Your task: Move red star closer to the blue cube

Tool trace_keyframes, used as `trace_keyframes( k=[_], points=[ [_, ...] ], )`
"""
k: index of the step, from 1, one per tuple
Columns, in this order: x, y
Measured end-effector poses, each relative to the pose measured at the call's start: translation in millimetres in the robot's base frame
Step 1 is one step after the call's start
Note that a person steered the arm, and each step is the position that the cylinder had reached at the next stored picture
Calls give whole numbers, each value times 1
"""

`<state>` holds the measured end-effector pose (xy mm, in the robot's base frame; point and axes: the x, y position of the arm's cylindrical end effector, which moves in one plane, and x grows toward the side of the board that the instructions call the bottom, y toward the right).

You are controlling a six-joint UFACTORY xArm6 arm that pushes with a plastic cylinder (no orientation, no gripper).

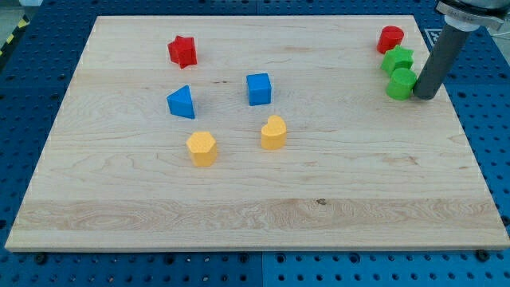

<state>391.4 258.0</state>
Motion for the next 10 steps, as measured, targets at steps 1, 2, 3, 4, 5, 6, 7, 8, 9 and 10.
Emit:
trace_keyframes(
  k=[1,2,3,4,5,6,7,8,9,10],
  points=[
    [6,47],
    [51,38],
    [82,-47],
    [61,-135],
    [9,-165],
    [-40,-189],
    [-88,-234],
    [-135,-295],
    [-146,-368],
    [-137,-447]
  ],
)
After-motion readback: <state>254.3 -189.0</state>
